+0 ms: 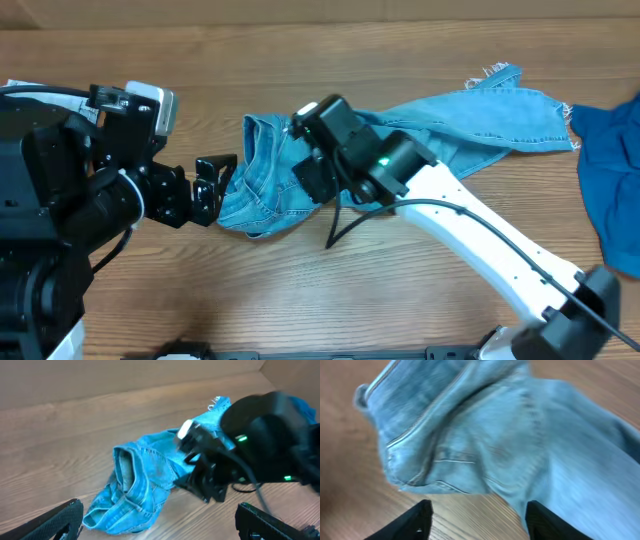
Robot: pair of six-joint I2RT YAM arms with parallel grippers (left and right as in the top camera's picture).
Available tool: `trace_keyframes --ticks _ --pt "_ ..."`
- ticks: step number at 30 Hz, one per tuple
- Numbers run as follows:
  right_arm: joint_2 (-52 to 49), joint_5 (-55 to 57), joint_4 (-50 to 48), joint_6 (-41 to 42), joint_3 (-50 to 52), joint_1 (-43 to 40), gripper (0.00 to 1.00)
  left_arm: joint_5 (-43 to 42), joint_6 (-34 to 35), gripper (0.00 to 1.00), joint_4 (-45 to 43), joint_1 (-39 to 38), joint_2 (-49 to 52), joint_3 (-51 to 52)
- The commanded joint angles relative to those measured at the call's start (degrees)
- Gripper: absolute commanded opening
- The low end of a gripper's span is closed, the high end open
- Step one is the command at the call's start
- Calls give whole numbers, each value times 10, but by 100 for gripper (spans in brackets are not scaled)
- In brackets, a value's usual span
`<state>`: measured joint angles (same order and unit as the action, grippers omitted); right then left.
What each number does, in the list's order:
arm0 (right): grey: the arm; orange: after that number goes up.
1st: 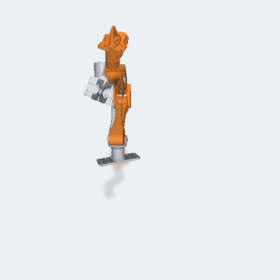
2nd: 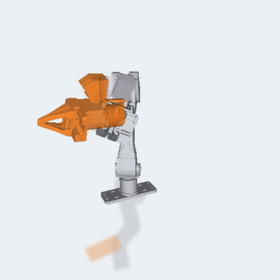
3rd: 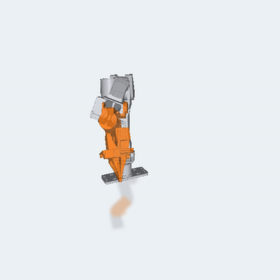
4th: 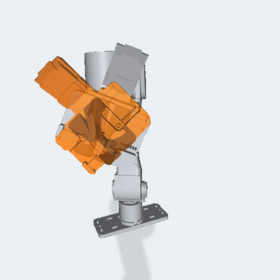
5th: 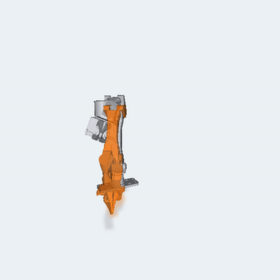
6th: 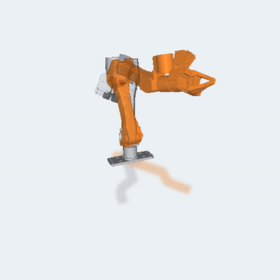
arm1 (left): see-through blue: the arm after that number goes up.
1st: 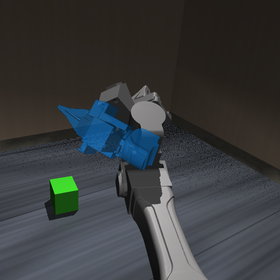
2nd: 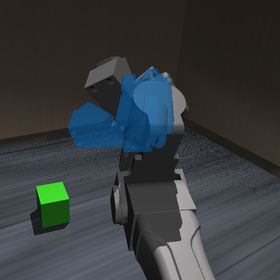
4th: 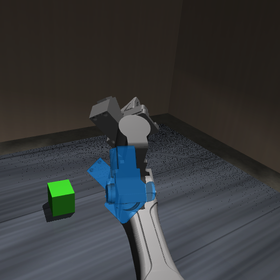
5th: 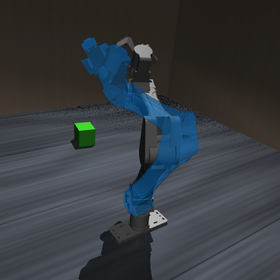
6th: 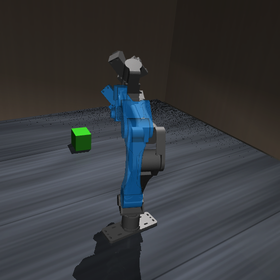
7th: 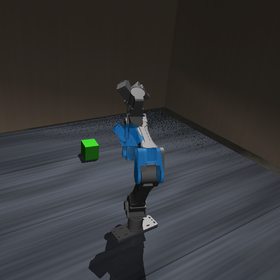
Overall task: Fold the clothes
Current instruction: 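Pull the jeans left toward the left gripper and grasp with left gripper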
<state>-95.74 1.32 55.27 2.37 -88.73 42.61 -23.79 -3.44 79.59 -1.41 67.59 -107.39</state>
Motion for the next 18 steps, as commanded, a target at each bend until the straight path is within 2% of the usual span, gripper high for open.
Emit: trace_keyframes --ticks 1,5,11,15,18 --pt "68 120 20 110 -10 -30 75 4 -13 100 24 1 28 1" --pt "86 101 56 209 -10 -89 89 4 -13 100 63 1 96 12" --pt "86 31 98 213 -10 -179 89 -8 54 100 52 1 242 34" --pt "86 29 112 213 -10 -193 89 -68 110 100 0 -2 321 34" --pt "86 29 113 213 -10 -193 89 -183 133 100 -49 -5 373 34"
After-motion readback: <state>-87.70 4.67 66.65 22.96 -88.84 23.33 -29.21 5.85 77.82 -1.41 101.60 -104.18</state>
